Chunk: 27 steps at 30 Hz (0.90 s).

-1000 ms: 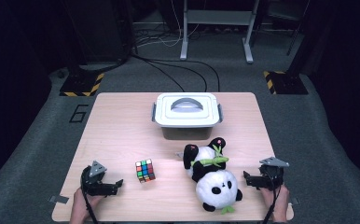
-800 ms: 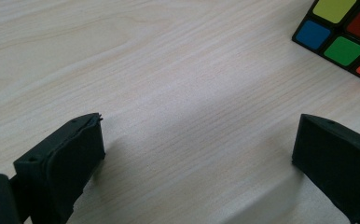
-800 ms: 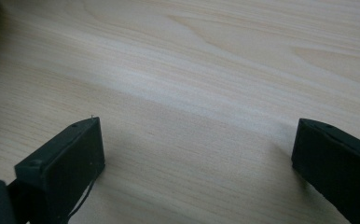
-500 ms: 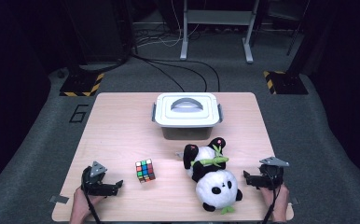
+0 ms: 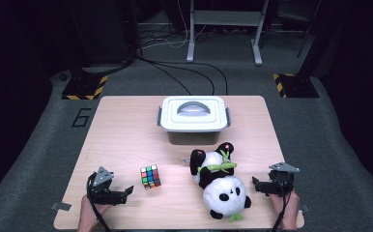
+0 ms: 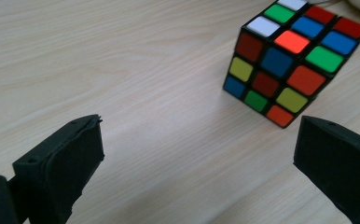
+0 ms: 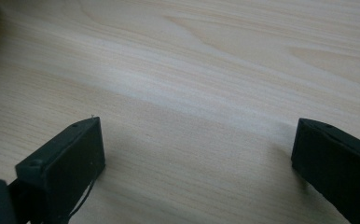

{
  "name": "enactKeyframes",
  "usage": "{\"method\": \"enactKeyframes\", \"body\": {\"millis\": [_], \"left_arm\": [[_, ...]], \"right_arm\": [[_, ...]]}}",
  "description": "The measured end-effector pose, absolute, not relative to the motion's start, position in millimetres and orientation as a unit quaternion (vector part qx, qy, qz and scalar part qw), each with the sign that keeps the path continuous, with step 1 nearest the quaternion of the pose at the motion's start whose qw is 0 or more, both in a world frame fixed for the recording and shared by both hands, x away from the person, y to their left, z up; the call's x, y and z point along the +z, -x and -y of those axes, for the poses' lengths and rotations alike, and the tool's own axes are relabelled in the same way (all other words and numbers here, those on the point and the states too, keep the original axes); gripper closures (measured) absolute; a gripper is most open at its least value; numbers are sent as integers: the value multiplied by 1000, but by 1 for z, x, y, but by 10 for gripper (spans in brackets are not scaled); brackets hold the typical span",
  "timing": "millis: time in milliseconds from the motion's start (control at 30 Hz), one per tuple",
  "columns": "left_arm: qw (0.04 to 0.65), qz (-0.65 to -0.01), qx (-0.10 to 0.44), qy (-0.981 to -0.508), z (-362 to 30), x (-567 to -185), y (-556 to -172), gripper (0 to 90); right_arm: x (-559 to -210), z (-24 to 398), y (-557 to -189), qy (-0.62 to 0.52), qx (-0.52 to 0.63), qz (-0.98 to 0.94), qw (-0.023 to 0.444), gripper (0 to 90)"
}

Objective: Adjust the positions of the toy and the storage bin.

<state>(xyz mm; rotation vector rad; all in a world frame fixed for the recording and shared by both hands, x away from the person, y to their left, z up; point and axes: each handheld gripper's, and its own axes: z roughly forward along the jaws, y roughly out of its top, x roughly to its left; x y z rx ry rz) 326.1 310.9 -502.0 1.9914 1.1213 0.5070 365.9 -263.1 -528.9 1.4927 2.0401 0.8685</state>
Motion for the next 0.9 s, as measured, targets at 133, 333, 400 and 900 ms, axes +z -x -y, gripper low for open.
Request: {"method": "enactKeyframes", "body": {"millis": [133,333,400,900], "left_arm": [[392,-426,199,-791,-302,-499,-328,9],[395,-404,193,-802,-286,-497,-334,1],[395,-398,193,-805,-281,-496,-337,0],[406,-357,172,-824,-251,-498,-363,0]], "right_arm": [[-529,263,-366,-543,316,-743,232,17],[-529,263,-366,-543,316,-743,232,18],[-529,263,-366,-543,316,-743,232,18],[-529,263,-366,-542,318,-742,232,25]]}}
